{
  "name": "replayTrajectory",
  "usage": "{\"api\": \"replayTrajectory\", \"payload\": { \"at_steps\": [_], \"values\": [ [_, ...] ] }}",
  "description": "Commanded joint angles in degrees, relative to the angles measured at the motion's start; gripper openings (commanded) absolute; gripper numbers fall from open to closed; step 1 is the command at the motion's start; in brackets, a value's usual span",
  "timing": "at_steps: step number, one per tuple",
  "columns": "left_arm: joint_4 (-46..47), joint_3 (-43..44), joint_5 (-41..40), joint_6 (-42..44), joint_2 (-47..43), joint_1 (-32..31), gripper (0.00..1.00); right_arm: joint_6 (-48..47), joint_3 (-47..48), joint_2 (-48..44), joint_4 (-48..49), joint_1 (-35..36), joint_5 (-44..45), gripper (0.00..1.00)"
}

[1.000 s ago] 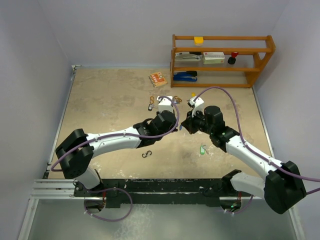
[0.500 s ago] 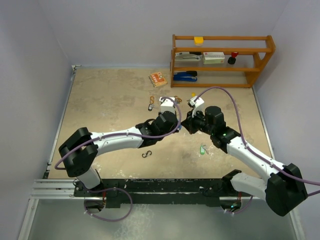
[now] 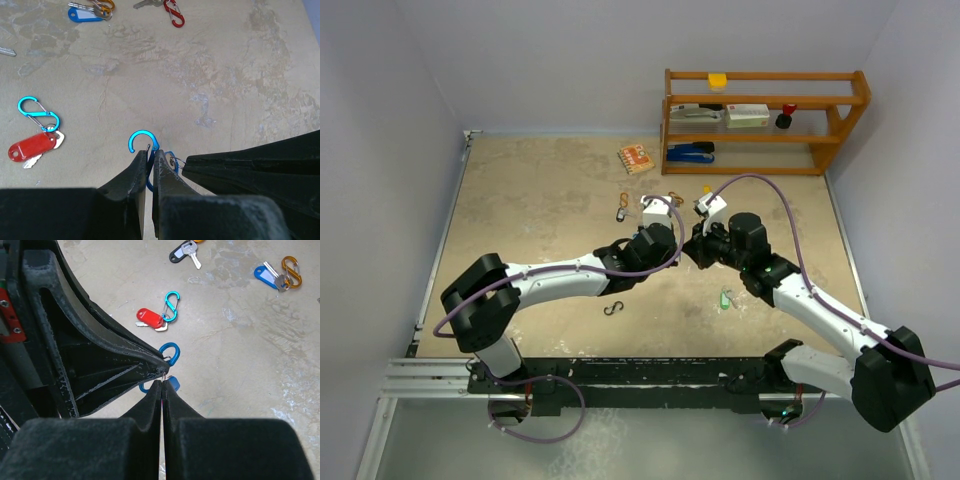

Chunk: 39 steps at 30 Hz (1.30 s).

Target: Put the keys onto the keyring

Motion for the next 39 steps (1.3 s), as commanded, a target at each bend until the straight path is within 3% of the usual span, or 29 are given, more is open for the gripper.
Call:
{"api": "replayTrajectory", "payload": {
  "at_steps": [1, 39],
  "values": [
    [2.45, 2.27, 0.08, 1.08, -0.42, 0.2, 0.0, -1.11, -0.19, -0.81, 1.33, 0.36, -1.17, 0.0],
    [1.16, 2.98, -1.23, 2.02, -2.84, 0.36, 0.0, -1.95, 0.0, 0.61, 0.99, 1.14, -0.64, 0.0]
  ]
}}
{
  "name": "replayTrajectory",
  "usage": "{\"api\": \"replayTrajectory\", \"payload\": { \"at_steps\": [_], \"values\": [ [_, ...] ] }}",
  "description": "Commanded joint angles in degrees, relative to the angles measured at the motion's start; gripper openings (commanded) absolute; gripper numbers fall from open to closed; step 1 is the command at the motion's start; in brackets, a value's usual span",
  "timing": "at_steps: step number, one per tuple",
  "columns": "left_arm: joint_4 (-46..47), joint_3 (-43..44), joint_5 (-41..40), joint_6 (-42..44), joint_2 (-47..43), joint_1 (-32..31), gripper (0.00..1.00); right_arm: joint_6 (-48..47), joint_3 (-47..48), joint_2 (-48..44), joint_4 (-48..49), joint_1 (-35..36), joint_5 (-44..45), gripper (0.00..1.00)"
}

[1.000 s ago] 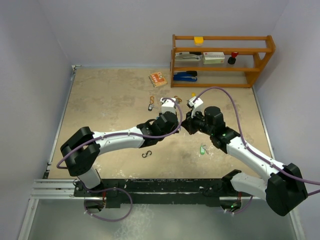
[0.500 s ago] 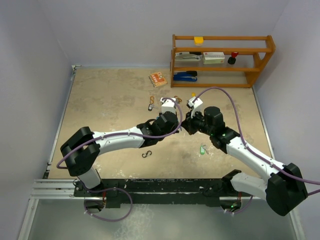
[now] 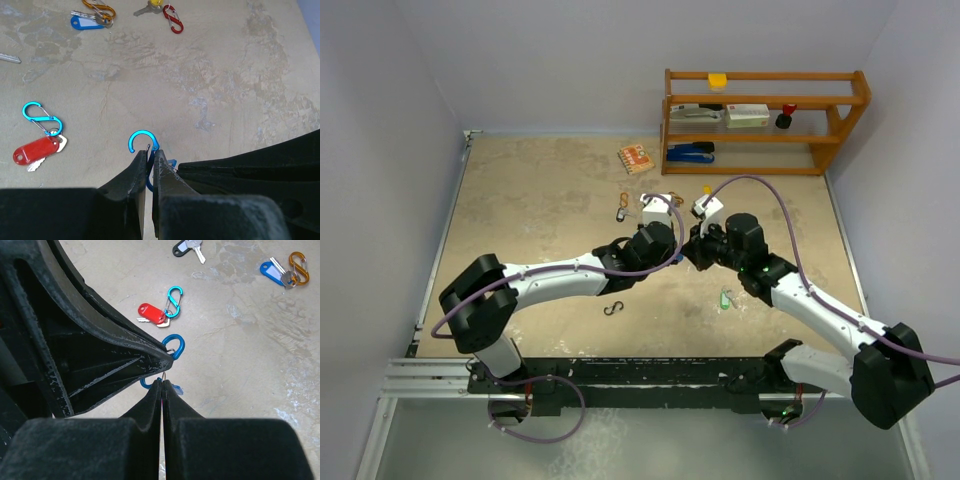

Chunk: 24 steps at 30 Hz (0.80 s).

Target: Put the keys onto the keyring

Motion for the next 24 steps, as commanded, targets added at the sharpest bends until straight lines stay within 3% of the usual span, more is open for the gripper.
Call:
{"api": "replayTrajectory", "payload": {
  "at_steps": [1, 24],
  "values": [
    [1.36, 2.53, -0.61, 1.25, -2.2, 0.32, 0.0, -1.25, -0.03, -0.37, 1.13, 0.39, -0.68, 0.0],
    [1.93, 3.19, -0.2, 1.3, -0.74, 0.97, 0.0, -1.57, 0.06, -0.77, 0.47, 1.27, -1.3, 0.0]
  ]
}}
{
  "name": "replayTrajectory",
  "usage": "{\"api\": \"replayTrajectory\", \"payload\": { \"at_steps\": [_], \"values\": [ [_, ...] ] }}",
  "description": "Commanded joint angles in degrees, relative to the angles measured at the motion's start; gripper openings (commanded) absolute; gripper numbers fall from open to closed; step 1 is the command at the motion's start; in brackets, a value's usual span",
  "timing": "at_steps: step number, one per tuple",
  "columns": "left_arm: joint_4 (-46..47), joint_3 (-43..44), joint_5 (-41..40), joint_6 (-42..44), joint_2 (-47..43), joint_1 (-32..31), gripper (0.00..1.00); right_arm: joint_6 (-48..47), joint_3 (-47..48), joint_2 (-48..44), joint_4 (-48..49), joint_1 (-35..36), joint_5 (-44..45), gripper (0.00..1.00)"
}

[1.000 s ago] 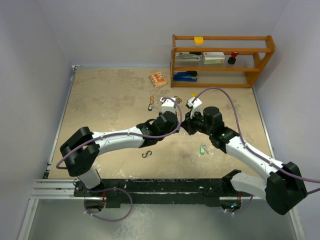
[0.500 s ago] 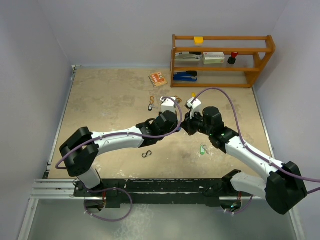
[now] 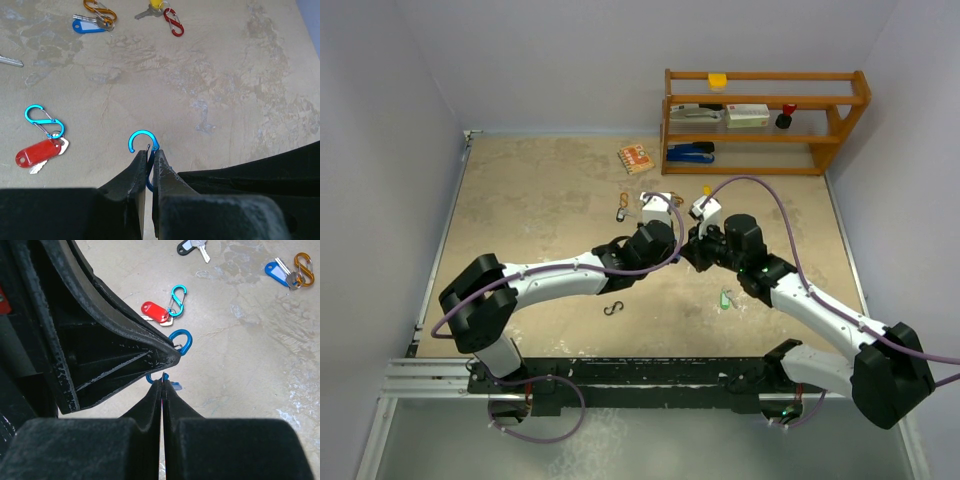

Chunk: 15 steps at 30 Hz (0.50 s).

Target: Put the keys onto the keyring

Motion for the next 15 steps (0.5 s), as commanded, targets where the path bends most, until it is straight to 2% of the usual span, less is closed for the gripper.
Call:
{"api": "replayTrajectory", "payload": {
  "at_steps": [1, 15],
  "values": [
    [1.96, 2.99, -0.15, 0.88, -0.67, 0.62, 0.0, -0.96, 0.13, -0.81, 0.69, 0.53, -1.34, 0.0],
    [2.08, 3.54, -0.35, 0.04, 0.63, 2.44, 0.0, -0.97, -0.08, -0.95, 0.15, 1.1, -0.66, 0.0]
  ]
}}
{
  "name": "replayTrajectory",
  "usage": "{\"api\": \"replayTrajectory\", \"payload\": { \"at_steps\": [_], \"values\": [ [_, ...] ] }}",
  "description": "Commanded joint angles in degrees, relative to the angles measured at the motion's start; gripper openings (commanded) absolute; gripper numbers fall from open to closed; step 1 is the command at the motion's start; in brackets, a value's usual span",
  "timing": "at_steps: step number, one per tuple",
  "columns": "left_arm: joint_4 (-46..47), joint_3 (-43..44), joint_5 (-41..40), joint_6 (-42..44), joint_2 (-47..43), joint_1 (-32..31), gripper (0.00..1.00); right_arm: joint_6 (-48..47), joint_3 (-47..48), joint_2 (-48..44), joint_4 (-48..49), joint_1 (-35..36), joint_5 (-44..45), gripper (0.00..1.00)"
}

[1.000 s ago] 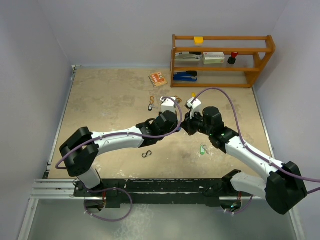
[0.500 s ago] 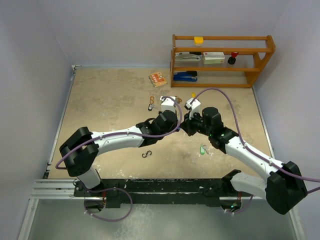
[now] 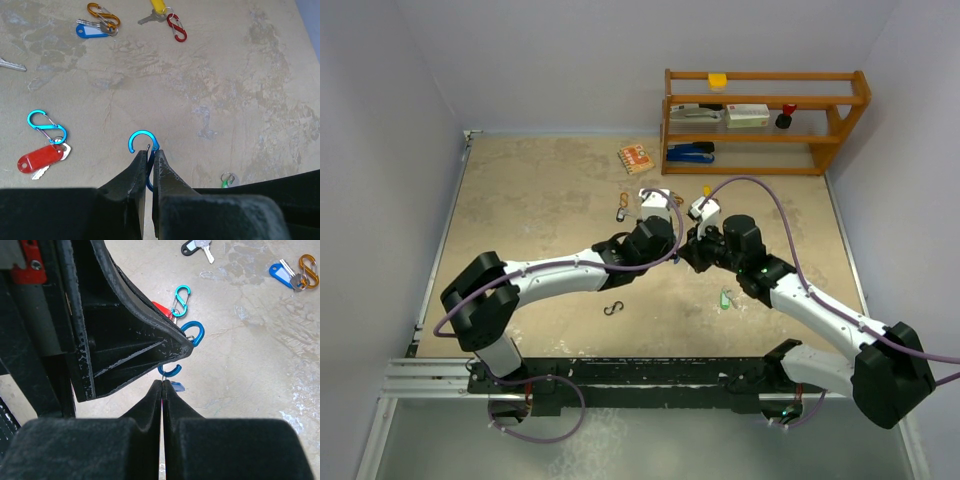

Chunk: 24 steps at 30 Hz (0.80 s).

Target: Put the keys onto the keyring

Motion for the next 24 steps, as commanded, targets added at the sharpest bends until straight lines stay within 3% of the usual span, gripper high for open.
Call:
{"api": "replayTrajectory", "payload": {
  "at_steps": [1, 2, 6, 8, 14, 24],
  "values": [
    [1.84, 2.72, -0.98, -0.27, -0.11, 1.33, 0.0, -0.88, -0.05, -0.91, 0.13, 0.36, -0.41, 0.0],
    [1.59, 2.88, -0.75, -0.6, -0.01, 1.48, 0.0, -0.8, 0.07, -0.82, 0.02, 0.36, -0.17, 0.0],
    [1.98, 2.56, -0.07, -1.77, -0.25, 2.08, 0.34, -0.79, 0.27, -0.38, -0.27, 0.36, 0.49, 0.0],
    [3.08, 1.64, 0.52, -2.68, -0.98, 2.36, 0.44, -0.84, 0.44, -0.13, -0.41, 0.36, 0.92, 0.0],
    [3.06, -0.18, -0.91, -3.94, -3.64, 3.11, 0.5, -0.6, 0.95, 0.41, -0.96, 0.36, 2.07, 0.0],
    [-4.64, -7.14, -14.76, -7.76, -12.78, 3.84, 0.6, 1.61, 4.51, 5.39, -2.33, 0.36, 8.98, 0.0]
  ]
}}
